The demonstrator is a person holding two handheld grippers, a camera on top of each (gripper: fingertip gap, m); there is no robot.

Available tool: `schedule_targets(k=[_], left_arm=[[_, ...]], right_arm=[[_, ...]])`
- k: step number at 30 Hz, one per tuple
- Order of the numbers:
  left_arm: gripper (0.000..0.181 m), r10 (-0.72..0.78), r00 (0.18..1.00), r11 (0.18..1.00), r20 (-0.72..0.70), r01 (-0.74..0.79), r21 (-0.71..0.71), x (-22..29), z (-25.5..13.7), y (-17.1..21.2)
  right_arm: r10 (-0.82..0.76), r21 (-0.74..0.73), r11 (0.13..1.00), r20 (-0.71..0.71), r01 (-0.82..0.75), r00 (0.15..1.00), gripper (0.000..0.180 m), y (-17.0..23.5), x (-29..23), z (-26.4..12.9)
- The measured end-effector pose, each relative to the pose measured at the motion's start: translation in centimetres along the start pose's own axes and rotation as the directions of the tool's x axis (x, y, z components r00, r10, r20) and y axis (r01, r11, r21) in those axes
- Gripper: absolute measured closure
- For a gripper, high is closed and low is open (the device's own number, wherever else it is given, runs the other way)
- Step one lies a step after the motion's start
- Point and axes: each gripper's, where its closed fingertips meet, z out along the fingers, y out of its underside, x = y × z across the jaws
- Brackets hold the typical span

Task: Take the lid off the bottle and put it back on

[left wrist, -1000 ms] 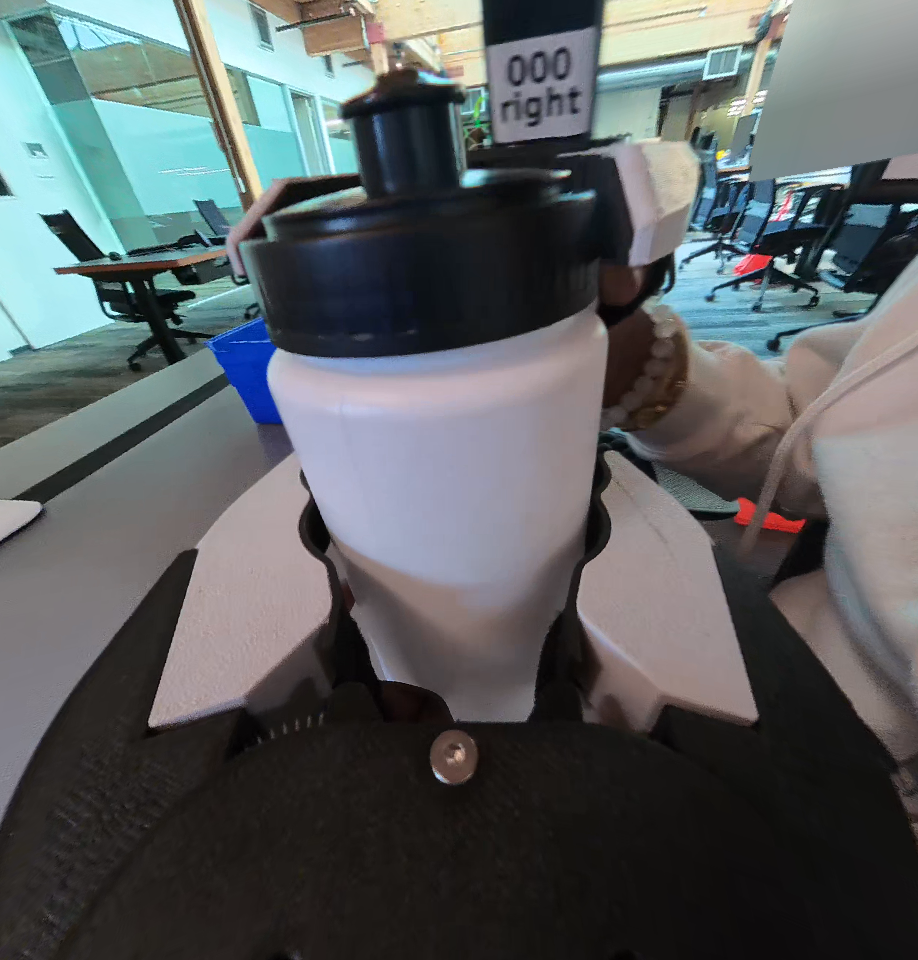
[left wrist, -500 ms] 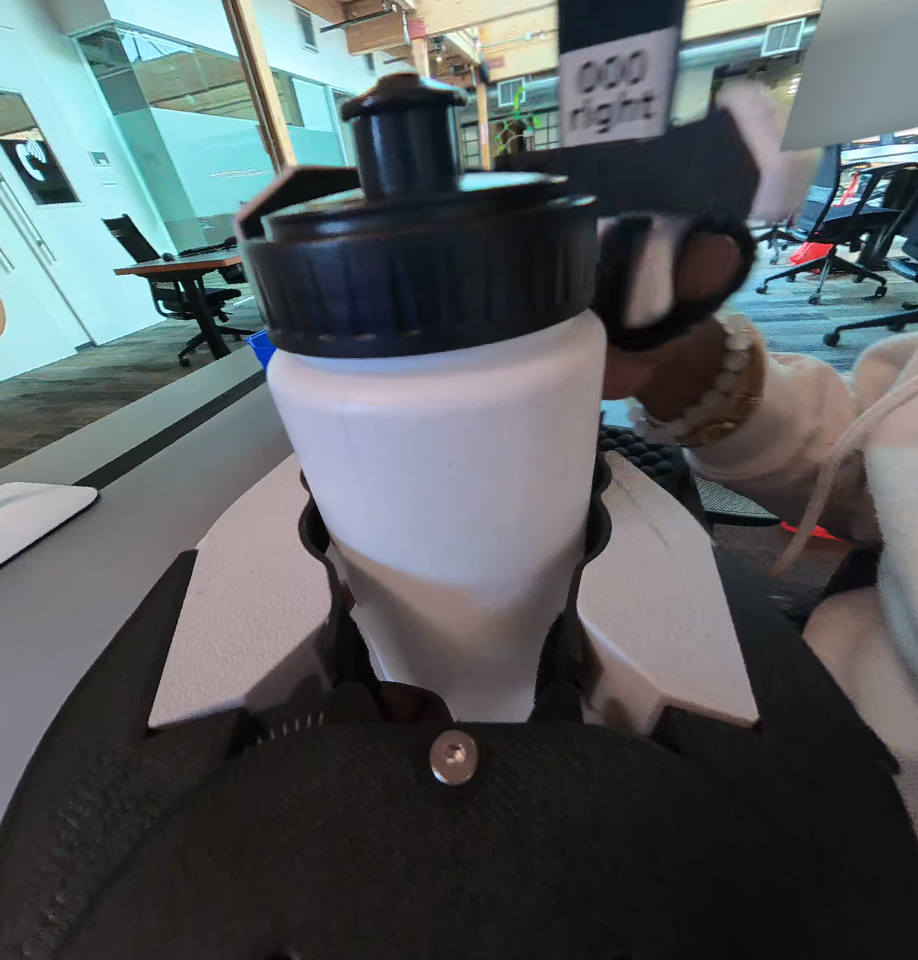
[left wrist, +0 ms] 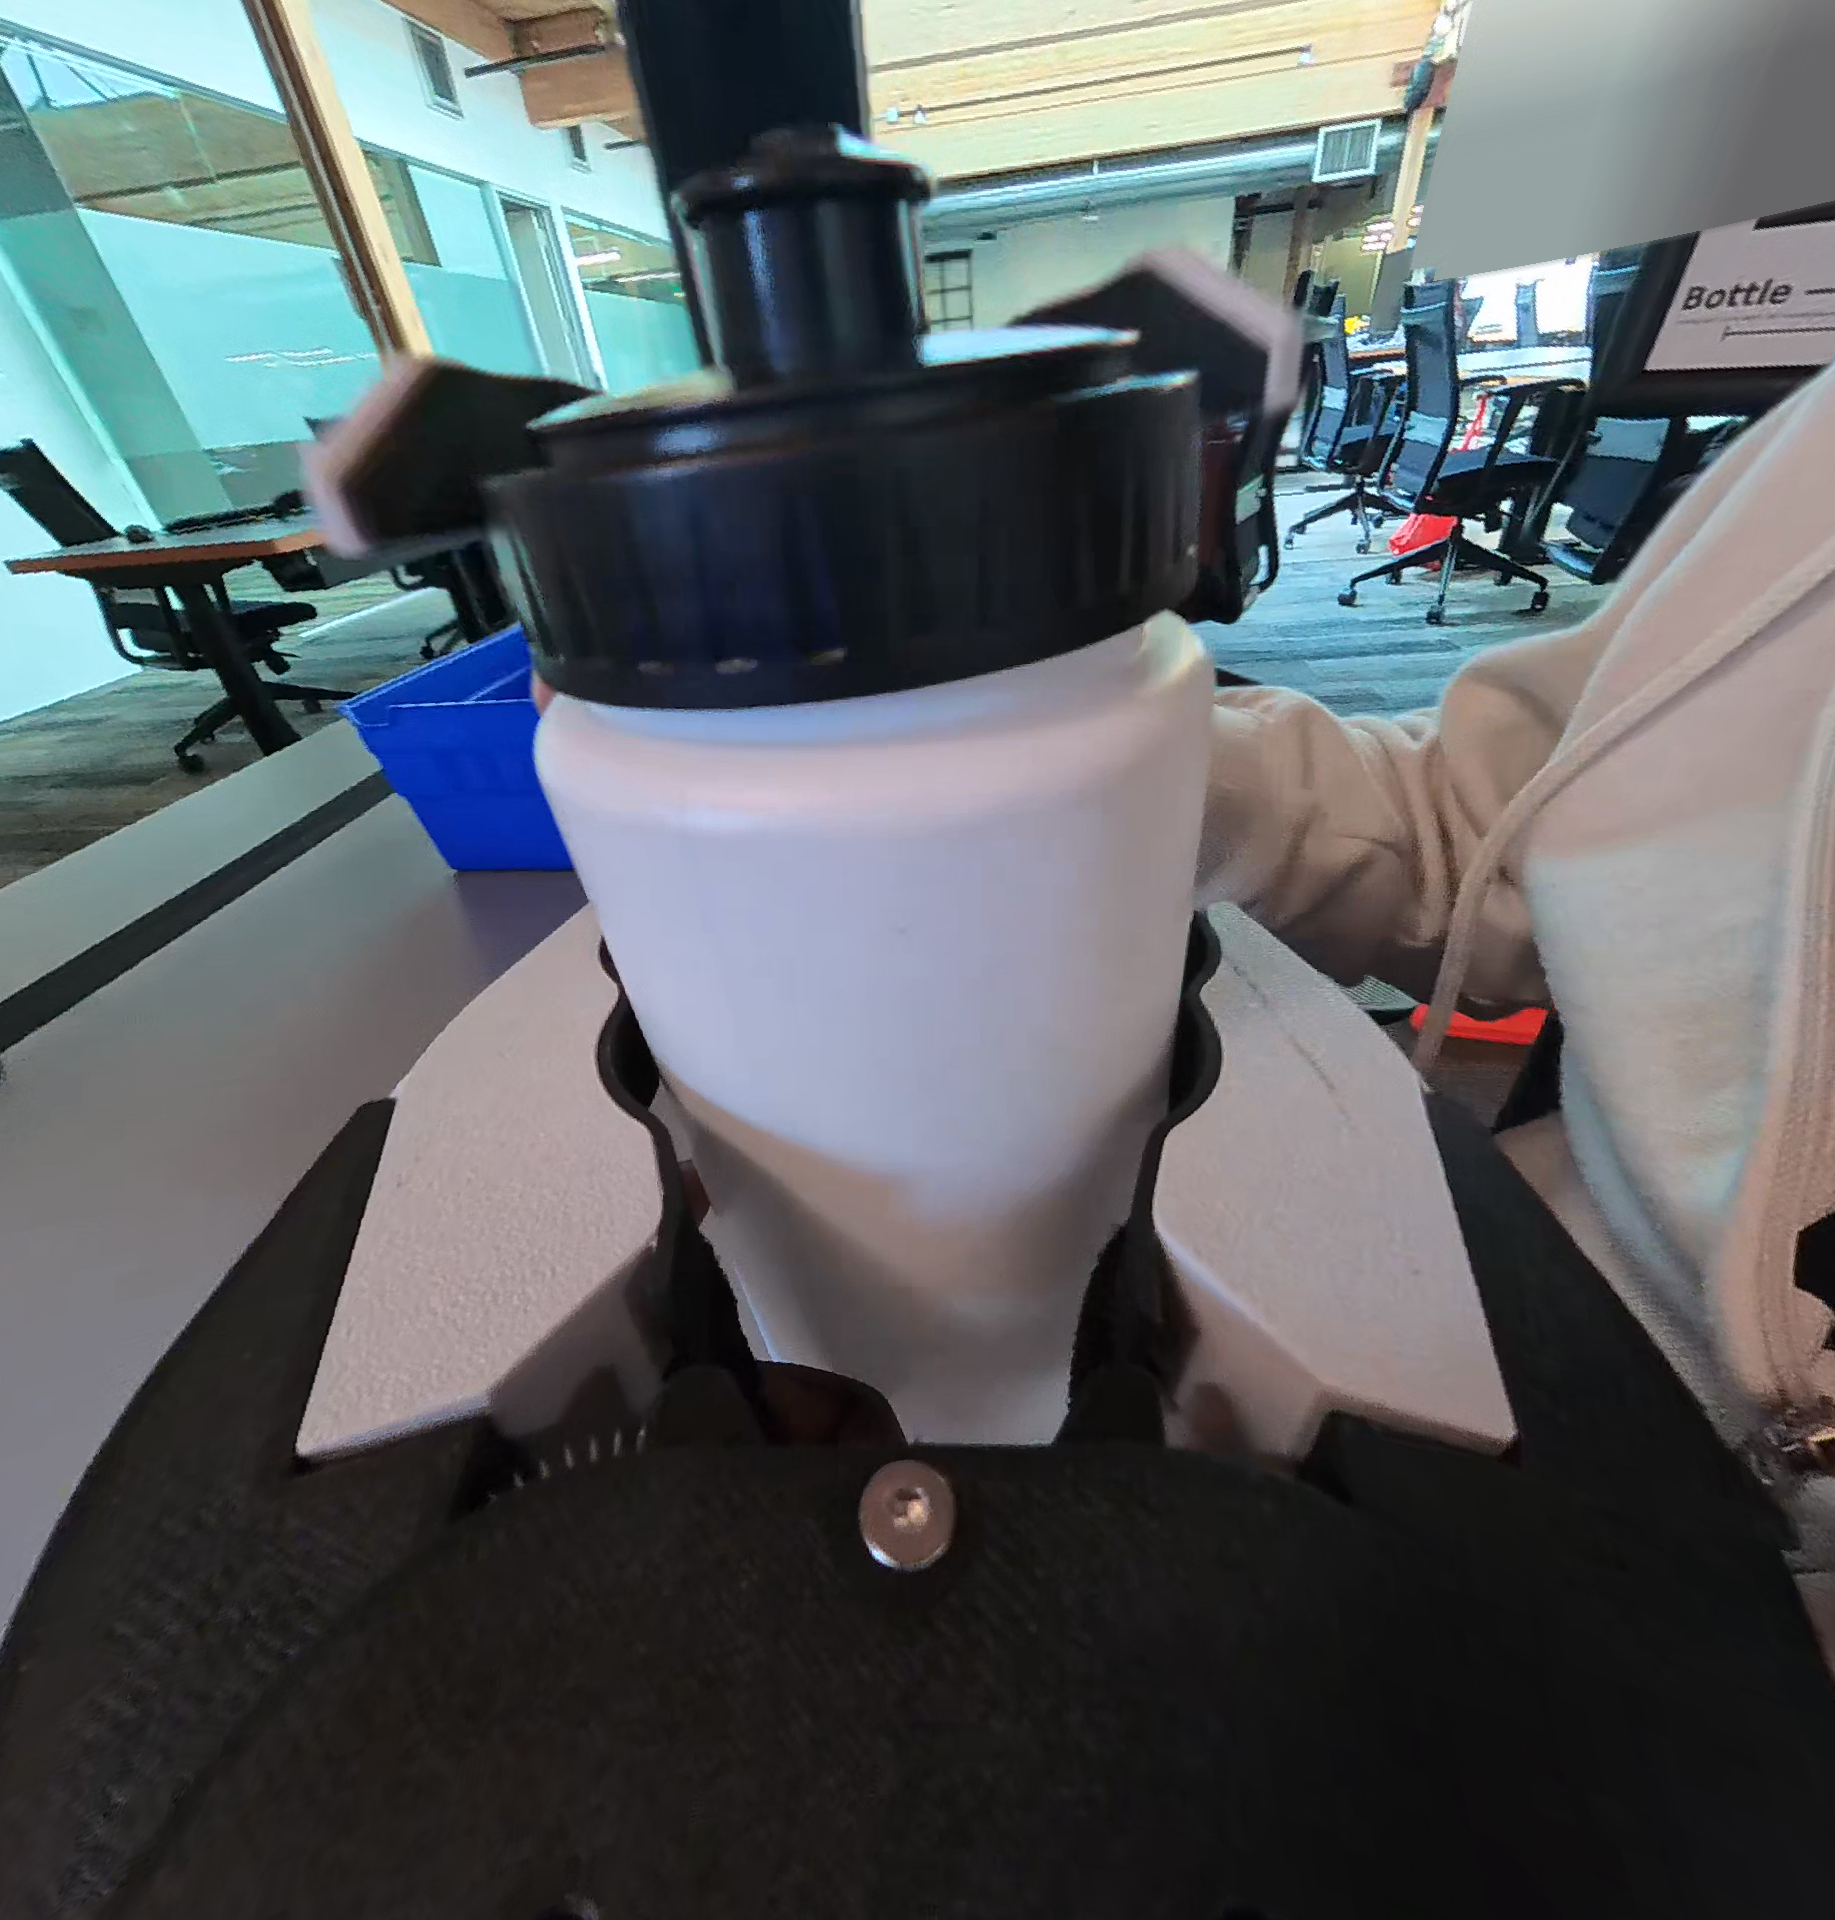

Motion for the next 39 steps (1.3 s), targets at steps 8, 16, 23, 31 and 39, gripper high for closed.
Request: schedule_targets(k=[8, 16, 23, 31, 39], left_arm=[[0.082, 0.020, 0.985, 1.000, 0.170, -0.016, -0.022, -2.3, -0.2, 0.3], [0.082, 0.010, 0.995, 1.000, 0.100, -0.008, -0.016, -1.6, -0.3, 0.2], [0.085, -0.027, 0.994, 1.000, -0.111, 0.026, -0.009, 1.3, -0.4, 0.2], [0.085, -0.016, 0.999, 1.000, -0.033, 0.016, -0.003, 0.3, -0.4, 0.2], [0.085, -0.009, 0.996, 1.000, 0.087, 0.011, -0.021, -1.3, -0.3, 0.4]], right_arm=[[-0.091, -0.007, 0.995, -0.468, 0.099, 0.879, 0.090, -1.1, 1.5, -0.8], [-0.117, -0.133, 0.989, -0.428, 0.065, 0.896, 0.109, 0.0, 1.7, -0.5], [-0.097, -0.159, 0.983, -0.063, 0.086, 0.993, 0.109, 0.1, -0.8, -0.1], [-0.113, -0.101, 0.990, -0.109, 0.102, 0.988, 0.100, -0.7, -0.1, -0.1], [-0.126, -0.120, 0.990, -0.473, 0.078, 0.872, 0.107, 0.4, 1.5, -0.4]])
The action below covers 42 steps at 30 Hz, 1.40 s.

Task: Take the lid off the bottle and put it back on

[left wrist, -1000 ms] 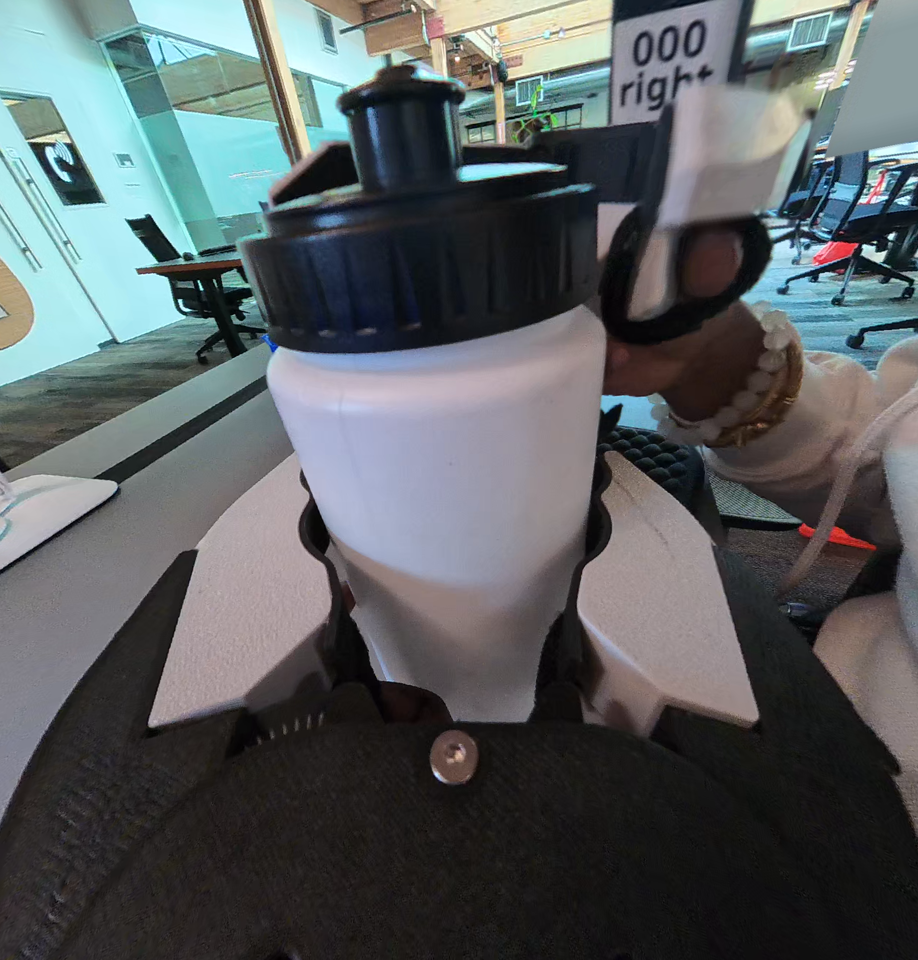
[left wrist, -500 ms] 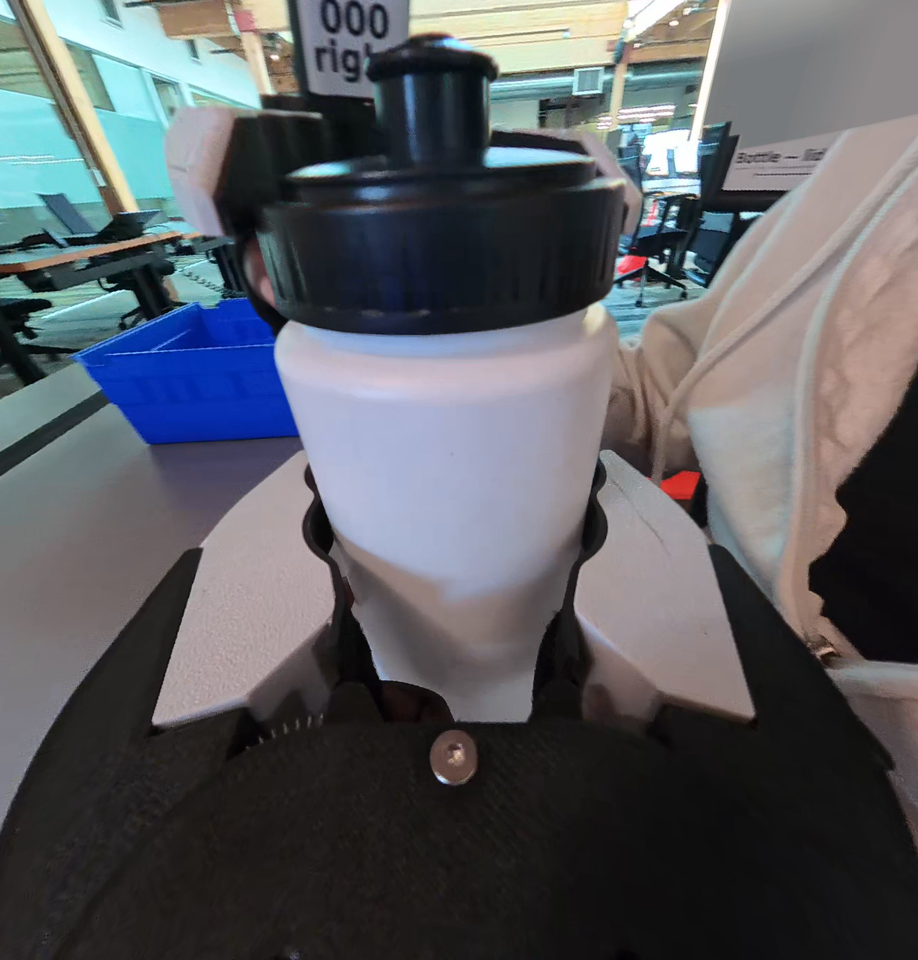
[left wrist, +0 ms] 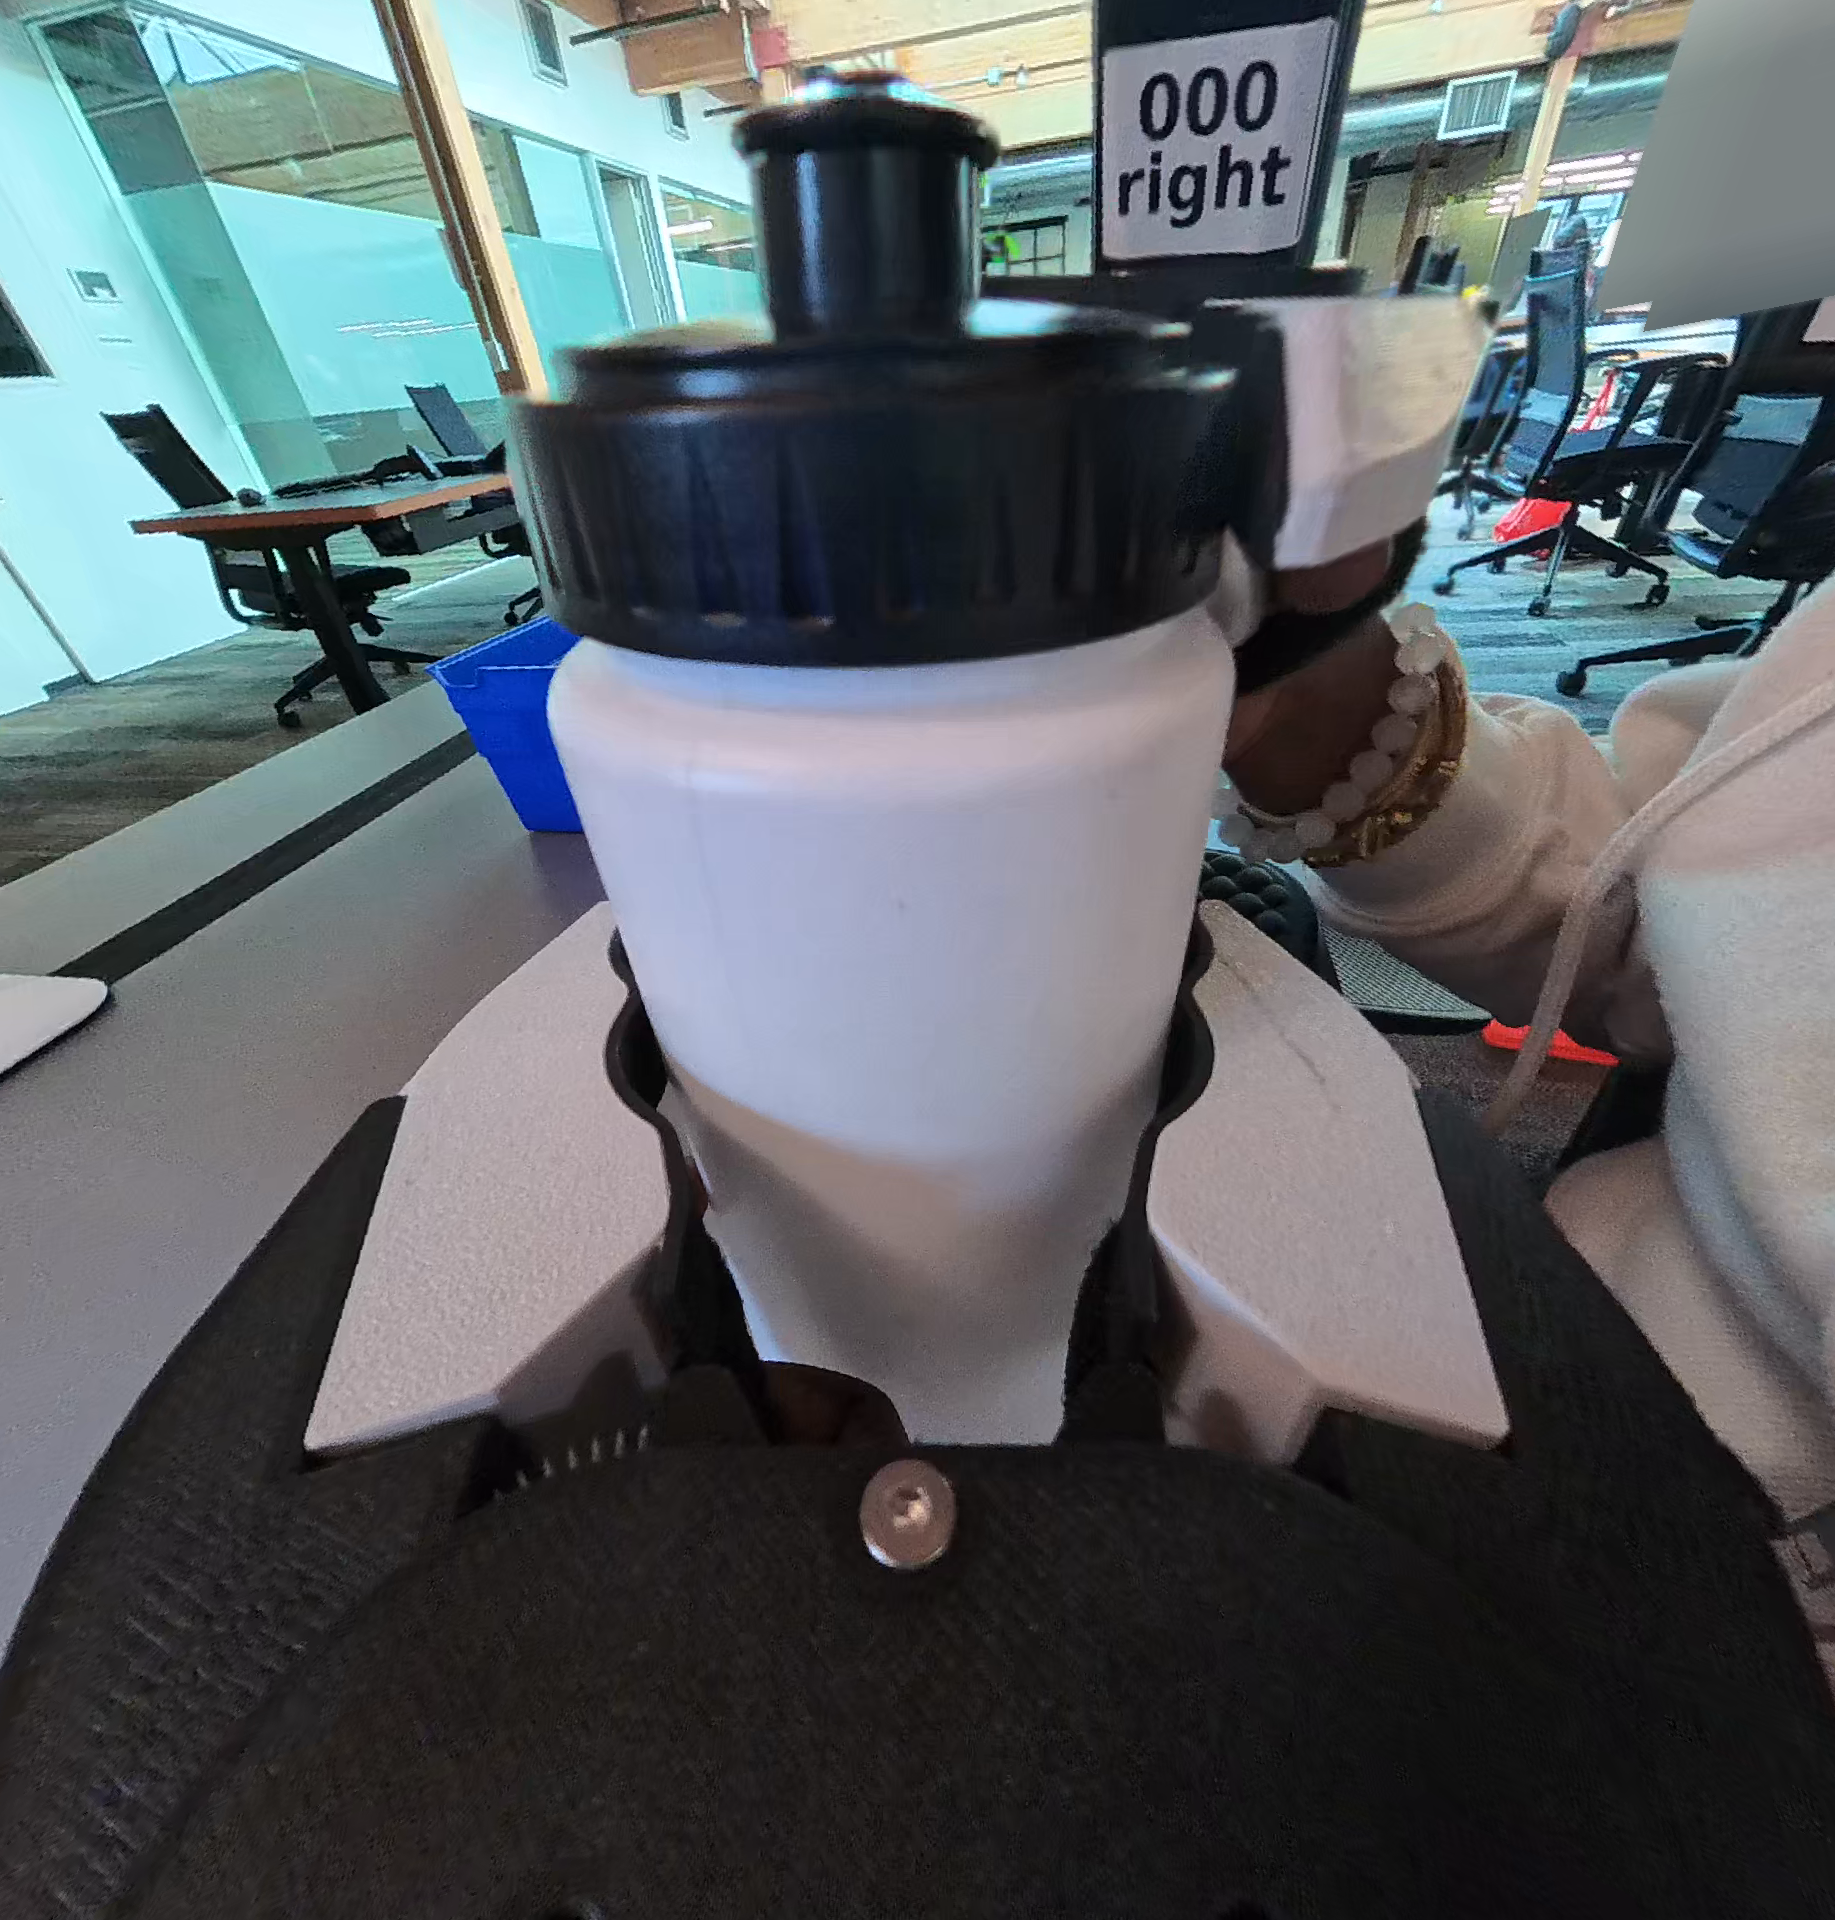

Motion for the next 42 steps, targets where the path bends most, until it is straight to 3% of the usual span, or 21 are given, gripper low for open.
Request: schedule_targets(k=[2, 5, 9, 15, 17, 20, 23, 25, 28, 32, 37, 42], left_arm=[[0.085, 0.010, 1.000, 1.000, -0.015, -0.010, 0.003, 0.2, -0.1, 0.0], [0.085, 0.015, 0.996, 1.000, -0.086, -0.014, 0.008, 1.2, -0.1, -0.1], [0.085, -0.004, 0.981, 1.000, -0.192, 0.006, 0.008, 2.7, -0.2, -0.2], [0.090, -0.021, 0.944, 1.000, -0.328, 0.022, 0.001, 4.7, -0.6, -0.1], [0.089, -0.019, 0.950, 1.000, -0.312, 0.023, 0.008, 4.5, -0.6, -0.1], [0.090, -0.029, 0.975, 0.999, -0.221, 0.032, 0.008, 3.0, -0.6, -0.1], [0.090, -0.005, 0.995, 1.000, -0.097, 0.005, 0.003, 1.4, -0.3, 0.1], [0.090, -0.007, 1.000, 1.000, -0.007, 0.007, 0.002, 0.1, -0.2, 0.1], [0.090, -0.017, 0.999, 1.000, 0.037, 0.017, -0.003, -0.6, -0.1, 0.2], [0.090, -0.009, 1.000, 1.000, 0.027, 0.009, -0.005, -0.4, -0.2, 0.2], [0.090, -0.025, 0.995, 1.000, -0.092, 0.026, 0.006, 1.2, -0.2, 0.1], [0.090, 0.003, 0.986, 1.000, -0.166, -0.001, 0.008, 2.5, -0.2, 0.0]], right_arm=[[-0.003, -0.020, 1.000, 0.052, 0.004, 0.999, 0.107, 0.0, -0.3, 0.0], [0.008, -0.026, 1.000, 0.250, -0.001, 0.968, 0.107, 0.0, -1.4, -0.3], [0.022, -0.017, 1.000, 0.514, -0.016, 0.857, 0.107, -0.1, -2.6, -0.8], [-0.025, 0.016, 1.000, 0.695, 0.019, 0.719, 0.107, -0.2, -4.6, -1.9], [-0.025, 0.013, 1.000, 0.692, 0.021, 0.722, 0.107, -0.3, -4.7, -1.8], [-0.015, 0.026, 1.000, 0.572, 0.000, 0.820, 0.106, -0.4, -3.3, -0.9], [0.021, 0.068, 0.997, 0.354, -0.048, 0.935, 0.080, -1.0, -1.0, -0.8], [0.084, 0.086, 0.991, 0.201, -0.103, 0.976, 0.081, -1.2, -0.2, -1.0], [0.022, 0.069, 0.997, 0.024, -0.023, 0.999, 0.087, -0.9, -0.4, -0.7], [-0.076, -0.046, 0.996, -0.056, 0.073, 0.996, 0.105, -0.1, -0.1, 0.2], [-0.040, -0.040, 0.998, 0.241, 0.051, 0.970, 0.106, -0.4, -1.7, 0.0], [-0.028, 0.062, 0.998, 0.541, -0.007, 0.840, 0.105, -0.7, -3.3, -0.7]])
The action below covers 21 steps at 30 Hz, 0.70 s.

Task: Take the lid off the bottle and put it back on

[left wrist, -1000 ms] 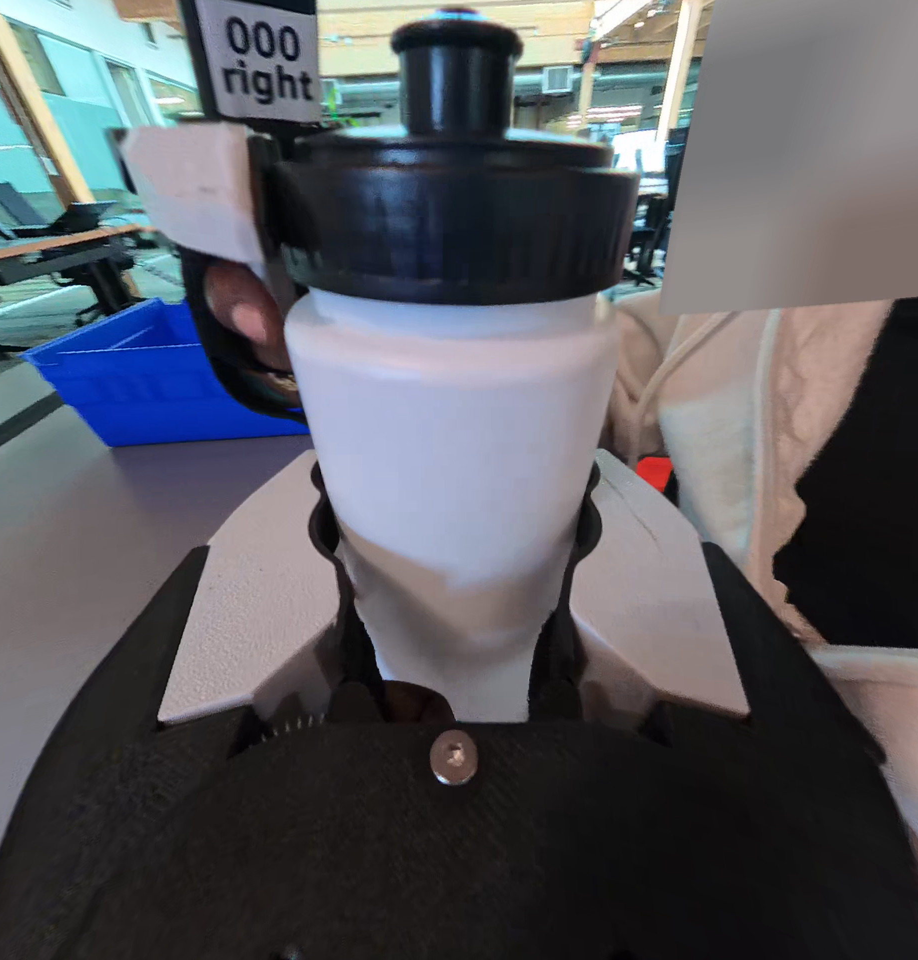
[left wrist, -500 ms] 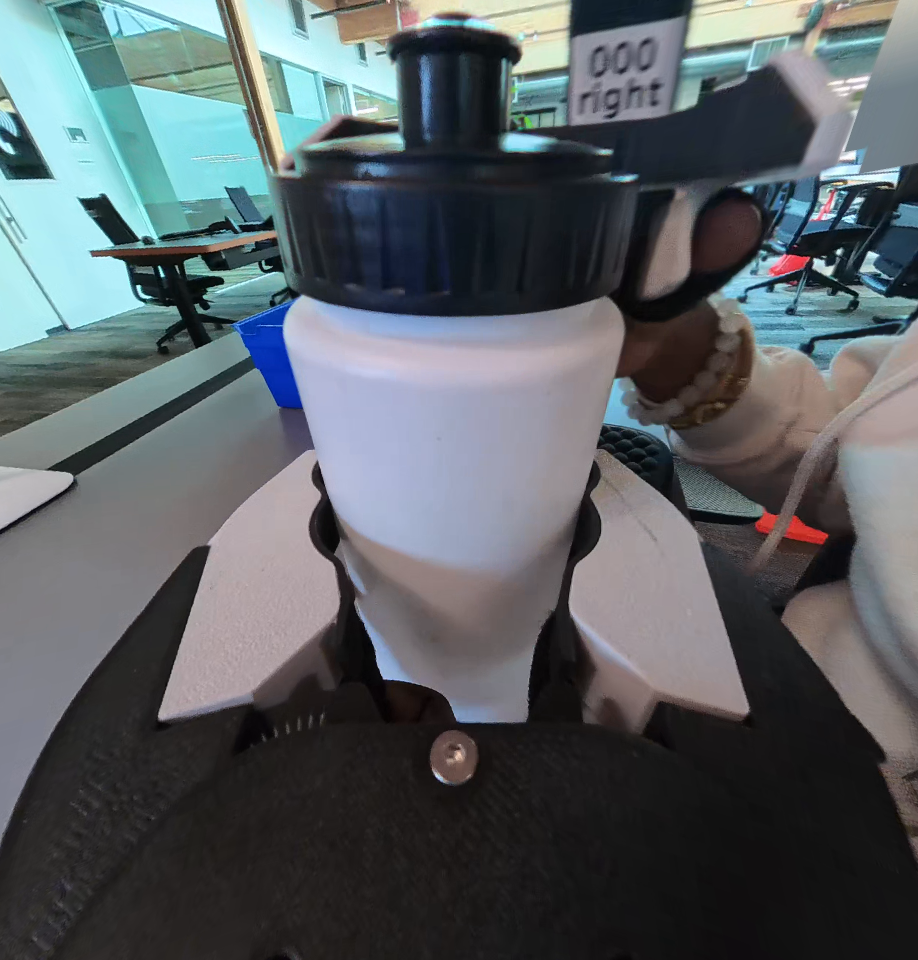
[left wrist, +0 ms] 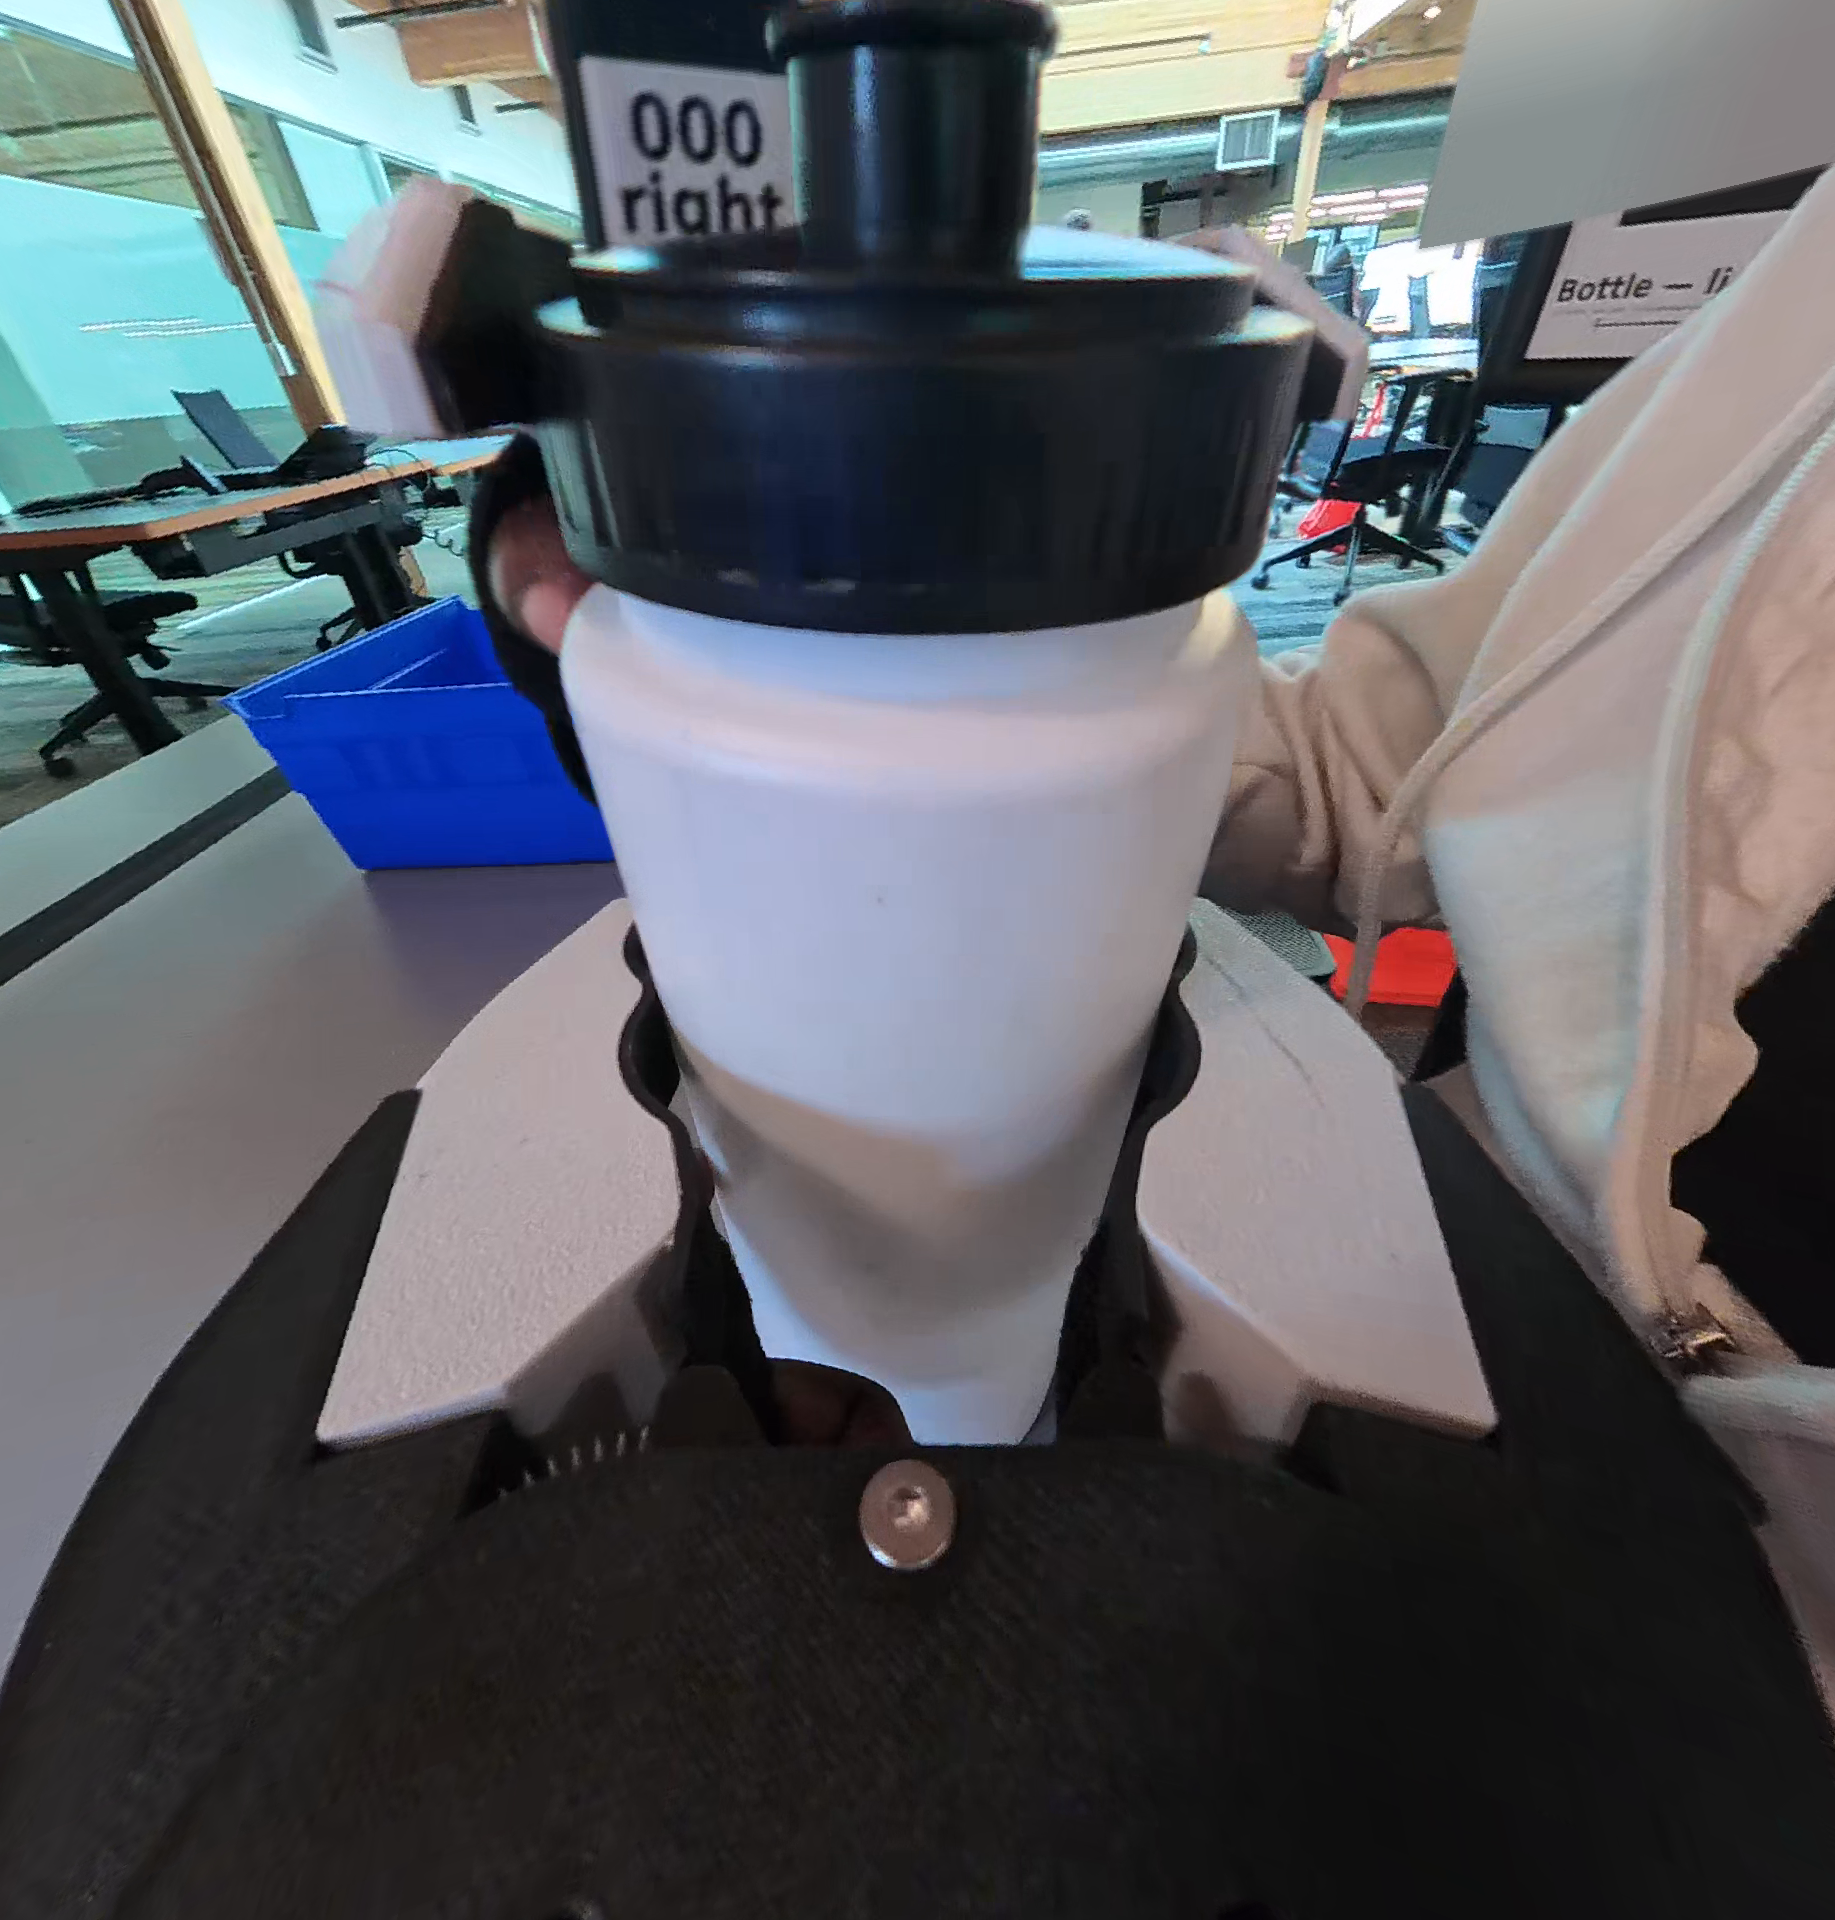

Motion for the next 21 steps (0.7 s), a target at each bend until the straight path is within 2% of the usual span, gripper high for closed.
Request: schedule_targets(k=[3, 7, 9, 11, 13, 17, 19, 21], left_arm=[[0.090, -0.011, 0.999, 1.000, -0.030, 0.011, -0.003, 0.4, 0.0, 0.0], [0.090, -0.048, 0.998, 0.999, -0.041, 0.048, -0.005, 0.4, 0.0, 0.0], [0.090, -0.059, 0.998, 0.998, 0.005, 0.059, -0.005, -0.4, -0.2, 0.1], [0.091, -0.051, 0.996, 0.998, 0.075, 0.053, -0.015, -1.4, -0.4, 0.2], [0.091, -0.058, 0.989, 0.998, 0.135, 0.062, -0.023, -2.3, -0.4, 0.3], [0.091, -0.062, 0.981, 0.997, 0.185, 0.070, -0.038, -3.0, -0.4, 0.5], [0.091, -0.060, 0.982, 0.997, 0.179, 0.069, -0.042, -2.9, -0.5, 0.5], [0.091, -0.062, 0.985, 0.997, 0.159, 0.069, -0.041, -2.6, -0.5, 0.5]], right_arm=[[0.016, 0.063, 0.998, 0.098, -0.022, 0.995, 0.105, -0.2, -0.4, -0.1], [0.053, 0.096, 0.993, 0.134, -0.066, 0.990, 0.105, -0.2, -0.2, -0.3], [0.078, 0.077, 0.994, 0.067, -0.083, 0.995, 0.105, -0.1, 0.8, -0.4], [0.089, 0.101, 0.992, -0.076, -0.081, 0.993, 0.082, -0.8, 2.1, -0.9], [0.085, 0.069, 0.995, -0.233, -0.071, 0.969, 0.076, -1.1, 3.2, -1.5], [-0.059, -0.164, 0.986, -0.484, -0.023, 0.873, 0.088, -0.1, 3.9, -1.4], [-0.085, -0.248, 0.968, -0.495, -0.046, 0.865, 0.105, 0.5, 3.6, -1.0], [-0.064, -0.267, 0.961, -0.466, -0.071, 0.883, 0.106, 0.5, 3.5, -1.0]])
